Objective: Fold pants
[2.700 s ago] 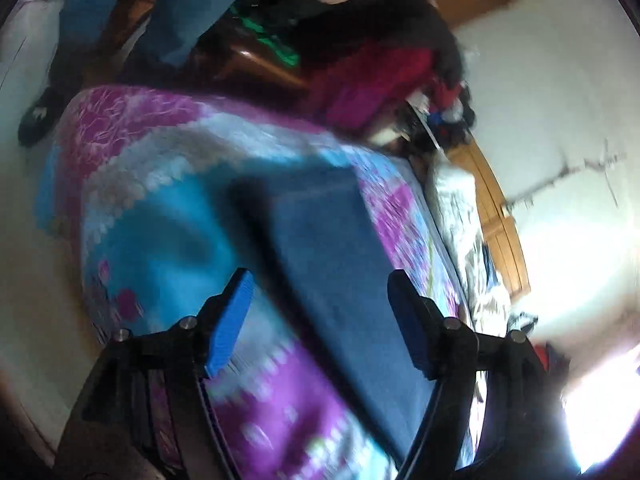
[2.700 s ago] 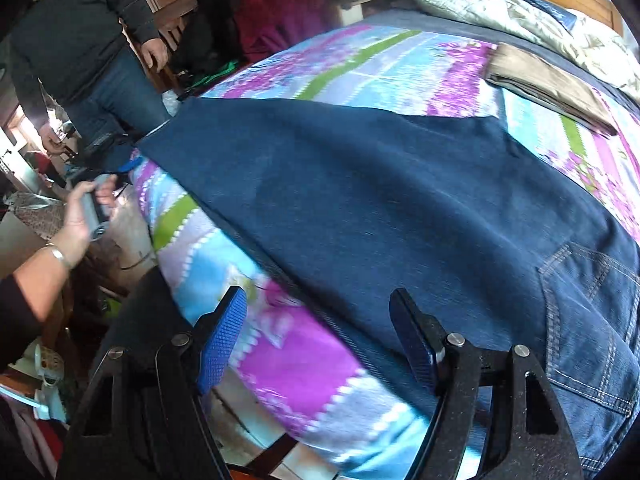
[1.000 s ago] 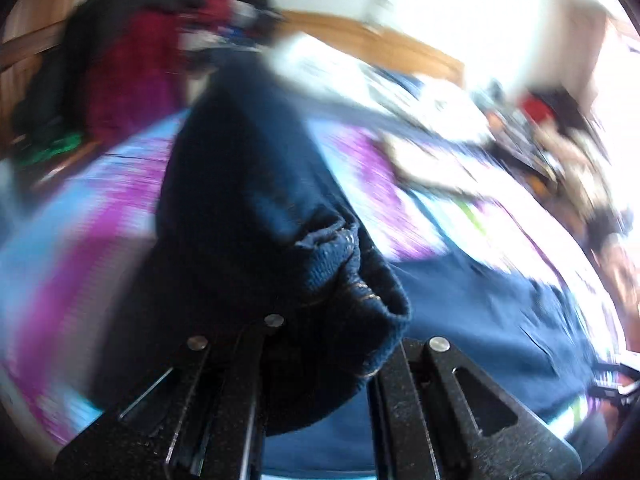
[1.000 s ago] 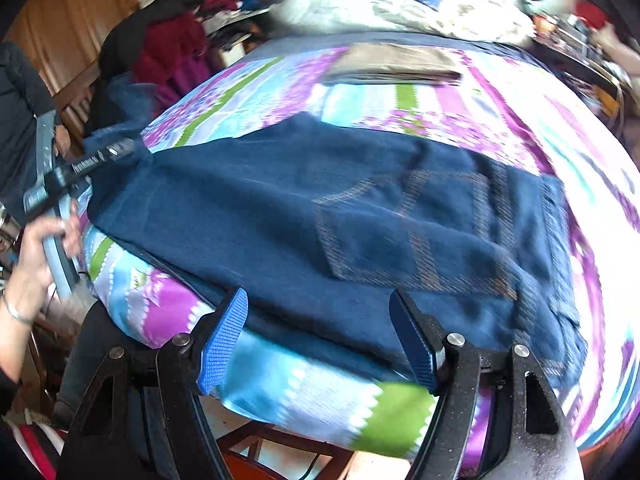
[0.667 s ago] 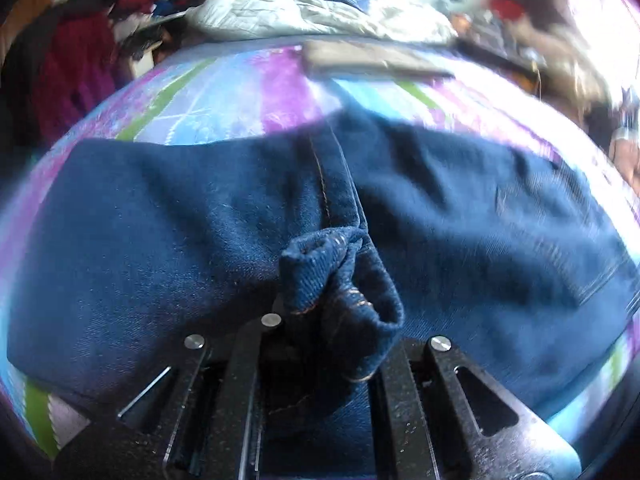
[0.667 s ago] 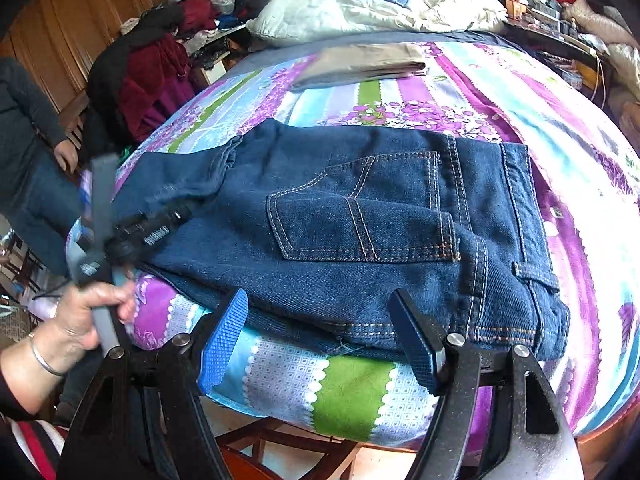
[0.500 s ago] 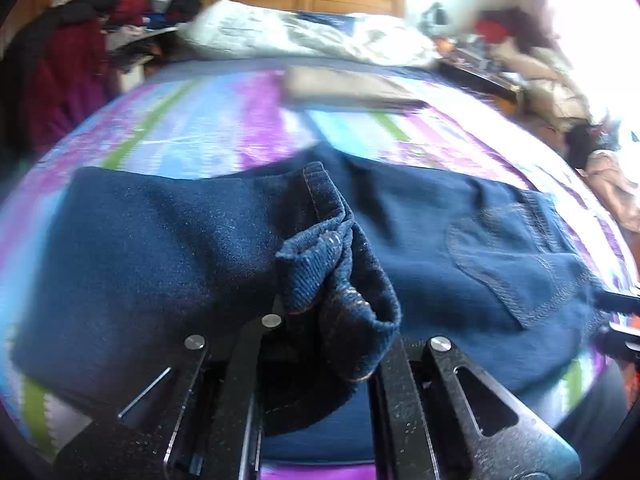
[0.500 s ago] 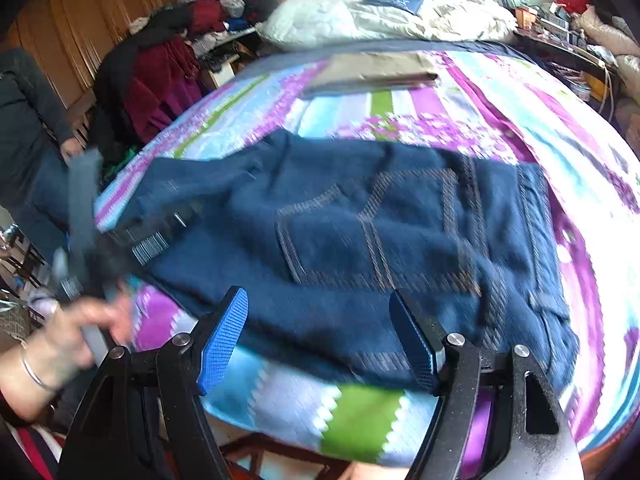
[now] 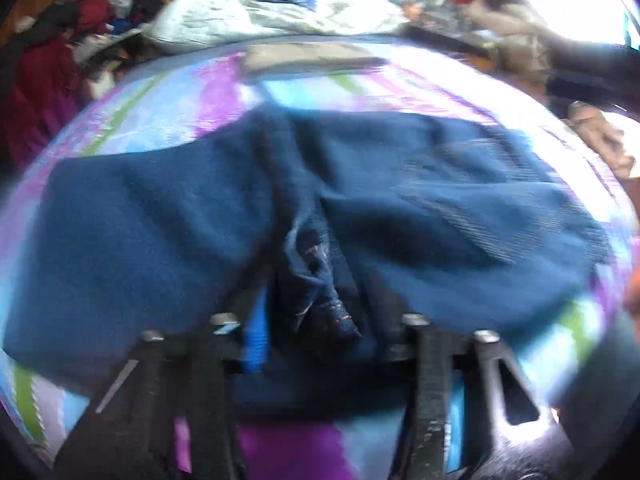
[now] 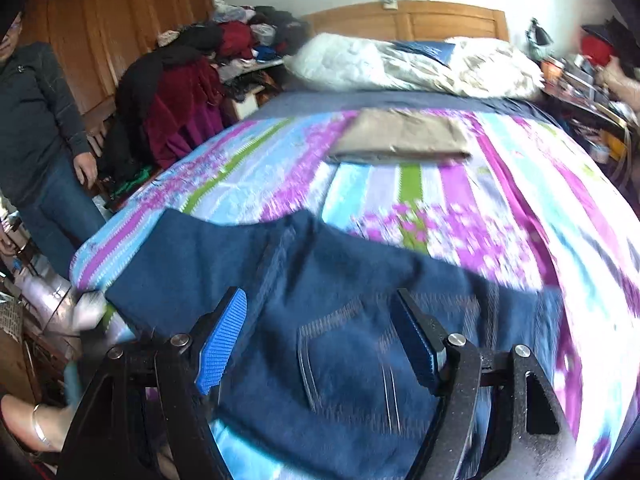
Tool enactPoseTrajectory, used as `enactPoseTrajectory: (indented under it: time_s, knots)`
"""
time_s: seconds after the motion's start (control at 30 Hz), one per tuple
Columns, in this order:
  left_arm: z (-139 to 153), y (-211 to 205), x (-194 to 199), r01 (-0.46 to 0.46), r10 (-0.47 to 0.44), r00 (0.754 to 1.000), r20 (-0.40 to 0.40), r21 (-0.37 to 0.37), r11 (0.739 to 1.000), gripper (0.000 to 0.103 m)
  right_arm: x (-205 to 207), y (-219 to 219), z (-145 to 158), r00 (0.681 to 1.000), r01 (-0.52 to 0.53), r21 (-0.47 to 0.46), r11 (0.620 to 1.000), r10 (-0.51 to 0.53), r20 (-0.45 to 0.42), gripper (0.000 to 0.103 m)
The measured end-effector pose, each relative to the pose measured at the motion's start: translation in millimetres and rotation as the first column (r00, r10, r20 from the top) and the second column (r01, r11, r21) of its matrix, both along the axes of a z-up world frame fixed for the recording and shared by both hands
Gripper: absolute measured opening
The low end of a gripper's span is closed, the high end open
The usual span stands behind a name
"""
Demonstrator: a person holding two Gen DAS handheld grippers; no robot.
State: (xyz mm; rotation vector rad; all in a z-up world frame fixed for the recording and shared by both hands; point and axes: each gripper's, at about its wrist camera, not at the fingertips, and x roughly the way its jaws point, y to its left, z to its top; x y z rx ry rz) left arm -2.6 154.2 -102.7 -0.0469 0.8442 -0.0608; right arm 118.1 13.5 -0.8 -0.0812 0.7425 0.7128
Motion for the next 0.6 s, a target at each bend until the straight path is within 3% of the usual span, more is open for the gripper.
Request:
enactPoseTrajectory:
  time_s: [0.07,0.13,0.23,0.3,0.33,0.37,0.4,0.43,0.47,0.5,0.53,0.6]
  knots:
    - [13.5,-2.2,-19.2,0.072,-0.070,0.997,0.022,-0.115,0.991,0.064,20.6,20.0,-0.2,0.998,-0.068,0.043,0.997,0.068,-0.004,0.079]
    - [24.3,10.5,-28.3,0.121,-0.104,0.991,0.082,-0.228,0.966,0.066,44.9,51.4,-9.9,0.977,-0.183,0.114,0.977,0.193,-0.088,0.075]
    - [20.4,48.6,-8.9,0.008,0.018,0.994,0.112,-0.223,0.975,0.062,81.4,108.2,-37.8,0.908,-0.319,0.197,0.927,0.359,-0.218,0.061]
    - [2.4,64.7,13.7,-0.018,0.033,0.998,0.053,-0.260,0.965,0.061,103.5,136.6,-62.6,0.871,-0.360,0.211,0.909,0.409,-0.274,0.045]
    - [-15.4,67.8,28.1,-0.009,0.008,1.000,-0.004,-0.281,0.960,0.062,122.4,148.5,-84.8,0.864,-0.351,0.175,0.920,0.390,-0.318,0.037]
    - [-24.8,66.9,33.4,0.006,-0.008,1.000,-0.005,-0.273,0.962,0.062,140.3,153.2,-104.4,0.885,-0.304,0.095,0.948,0.318,-0.339,0.001]
    - [-27.5,65.6,34.0,0.027,-0.016,0.999,0.043,-0.263,0.964,0.062,160.8,151.2,-120.9,0.892,-0.251,0.062,0.966,0.256,-0.373,0.000]
    - [-27.4,68.0,37.2,0.016,-0.005,0.999,0.036,-0.288,0.958,0.061,179.7,143.0,-131.6,0.868,-0.208,0.131,0.969,0.245,-0.432,0.000]
    - [-26.1,71.5,40.4,-0.009,0.019,0.999,0.028,-0.317,0.948,0.060,192.4,133.7,-130.9,0.897,-0.110,0.091,0.990,0.139,-0.421,0.000]
    - [-25.4,71.4,39.6,-0.010,0.020,0.999,0.027,-0.320,0.947,0.059,194.1,130.1,-125.6,0.901,-0.090,0.101,0.991,0.124,-0.415,0.000]
    - [-23.1,70.0,37.5,0.001,0.008,1.000,0.029,-0.310,0.951,0.058,191.2,125.9,-117.0,0.909,-0.068,0.112,0.991,0.108,-0.402,0.008]
    - [-15.7,64.8,27.1,0.058,-0.045,0.998,0.047,-0.337,0.940,0.056,167.9,113.5,-92.7,0.892,-0.102,0.261,0.960,0.204,-0.403,0.009]
